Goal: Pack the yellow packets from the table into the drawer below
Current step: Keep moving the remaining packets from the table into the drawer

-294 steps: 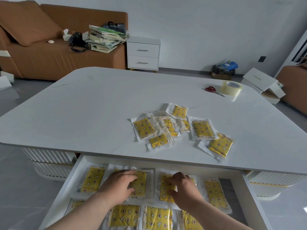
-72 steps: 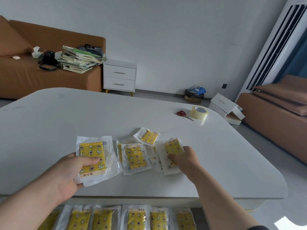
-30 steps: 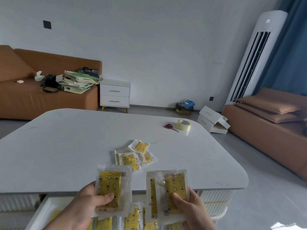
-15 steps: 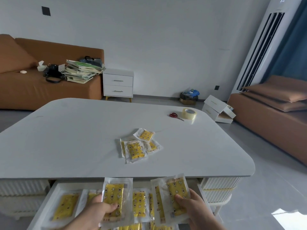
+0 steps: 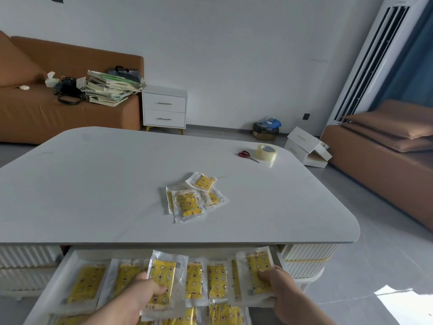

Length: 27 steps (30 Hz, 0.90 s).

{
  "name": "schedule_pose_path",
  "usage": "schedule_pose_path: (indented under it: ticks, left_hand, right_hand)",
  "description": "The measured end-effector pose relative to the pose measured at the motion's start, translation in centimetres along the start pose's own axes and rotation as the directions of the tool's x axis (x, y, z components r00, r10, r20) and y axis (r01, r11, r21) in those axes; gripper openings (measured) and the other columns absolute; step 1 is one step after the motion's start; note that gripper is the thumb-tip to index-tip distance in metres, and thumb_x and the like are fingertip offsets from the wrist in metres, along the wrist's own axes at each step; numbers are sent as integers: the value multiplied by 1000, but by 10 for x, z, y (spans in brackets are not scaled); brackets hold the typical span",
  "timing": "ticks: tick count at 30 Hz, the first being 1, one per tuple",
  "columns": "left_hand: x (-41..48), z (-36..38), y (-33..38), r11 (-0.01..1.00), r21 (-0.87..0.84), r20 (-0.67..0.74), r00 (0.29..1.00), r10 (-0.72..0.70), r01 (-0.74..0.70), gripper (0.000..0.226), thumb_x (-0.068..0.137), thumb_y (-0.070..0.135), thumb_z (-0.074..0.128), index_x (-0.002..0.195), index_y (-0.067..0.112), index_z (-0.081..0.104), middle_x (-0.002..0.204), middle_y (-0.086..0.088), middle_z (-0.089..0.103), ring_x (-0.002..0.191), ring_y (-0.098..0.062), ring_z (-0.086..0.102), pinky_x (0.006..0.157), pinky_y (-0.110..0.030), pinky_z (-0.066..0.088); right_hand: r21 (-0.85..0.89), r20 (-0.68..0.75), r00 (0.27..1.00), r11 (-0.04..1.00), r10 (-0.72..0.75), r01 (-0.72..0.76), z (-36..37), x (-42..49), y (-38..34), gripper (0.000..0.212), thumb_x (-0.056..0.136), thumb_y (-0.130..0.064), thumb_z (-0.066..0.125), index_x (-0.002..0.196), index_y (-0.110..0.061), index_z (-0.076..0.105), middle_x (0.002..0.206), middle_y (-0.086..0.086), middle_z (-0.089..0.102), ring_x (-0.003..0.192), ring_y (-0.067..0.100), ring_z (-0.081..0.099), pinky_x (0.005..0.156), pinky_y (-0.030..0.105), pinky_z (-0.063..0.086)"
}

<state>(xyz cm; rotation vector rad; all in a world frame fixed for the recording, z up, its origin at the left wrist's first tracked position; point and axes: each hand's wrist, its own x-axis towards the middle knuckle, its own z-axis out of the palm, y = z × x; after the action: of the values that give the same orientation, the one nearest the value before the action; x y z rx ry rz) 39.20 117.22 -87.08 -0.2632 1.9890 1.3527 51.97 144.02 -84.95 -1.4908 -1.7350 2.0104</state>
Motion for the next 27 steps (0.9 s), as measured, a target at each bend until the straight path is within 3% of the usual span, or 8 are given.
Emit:
schedule_pose_path:
  ticks: [2, 5, 8, 12, 16, 22, 24, 27]
  left_hand:
    - [2, 12, 4, 1000, 7, 17, 1000, -4, 4, 28, 79, 1, 70, 102, 9, 56, 105, -6, 60, 108, -28, 52, 99, -40, 38]
    - [8, 39, 10, 999, 0, 17, 999, -32, 32, 46, 82, 4, 68, 123, 2, 46, 125, -12, 53, 125, -31, 46, 105, -44, 33]
    - [17, 69, 14, 999, -13, 27, 998, -51, 51, 58, 82, 2, 68, 134, 0, 41, 136, -16, 49, 128, -33, 45, 108, -47, 33]
    - [29, 100, 19, 997, -39, 20, 997, -70, 71, 42, 84, -3, 63, 124, -1, 49, 117, -15, 57, 108, -30, 51, 101, -45, 38]
    - [40, 121, 22, 996, -68, 2, 998, -56, 56, 35, 83, -6, 61, 117, -1, 51, 100, -13, 58, 85, -24, 52, 81, -35, 40]
    - [59, 145, 23, 994, -64, -59, 994, -89, 86, 39, 84, -12, 58, 119, -1, 47, 92, -10, 51, 84, -22, 48, 75, -34, 38]
    - [64, 148, 23, 995, -21, -85, 991, -99, 98, 48, 83, -11, 60, 128, -2, 47, 97, -12, 52, 80, -22, 49, 69, -33, 40]
    - [70, 148, 24, 993, 42, -131, 986, -100, 107, 44, 79, -9, 64, 121, -1, 54, 99, -13, 60, 86, -26, 56, 65, -31, 44]
  right_hand:
    - [-27, -16, 1000, 999, 24, -25, -3, 7, -1, 12, 88, 5, 59, 92, -4, 66, 91, 23, 71, 89, 40, 69, 86, 54, 55]
    - [-52, -27, 998, 997, 60, -62, -9, 20, 1, 11, 87, 5, 61, 92, -3, 66, 92, 23, 72, 92, 40, 69, 86, 51, 56]
    - [-71, -14, 996, 993, 90, -91, -17, 39, 7, 13, 84, 3, 65, 96, -1, 67, 94, 24, 72, 90, 41, 70, 89, 57, 54]
    - [-67, -53, 993, 991, 110, -114, -23, 62, 15, 14, 83, 2, 67, 97, -2, 64, 94, 24, 71, 89, 40, 70, 88, 57, 54]
    - [-66, -83, 989, 990, 119, -125, -19, 81, 22, 12, 83, -4, 68, 95, -7, 66, 94, 19, 72, 93, 37, 68, 92, 55, 53]
    - [-110, -19, 991, 985, 133, -135, -12, 131, 37, 43, 65, -20, 73, 108, -16, 65, 100, 12, 72, 96, 35, 66, 90, 52, 54]
    - [-122, -24, 989, 982, 145, -147, -4, 111, 28, 36, 76, -15, 71, 111, -12, 63, 102, 14, 70, 95, 36, 66, 90, 50, 55]
    - [-147, -42, 988, 978, 146, -150, -1, 107, 27, 30, 85, -10, 66, 114, -9, 61, 102, 16, 68, 95, 35, 65, 90, 47, 55]
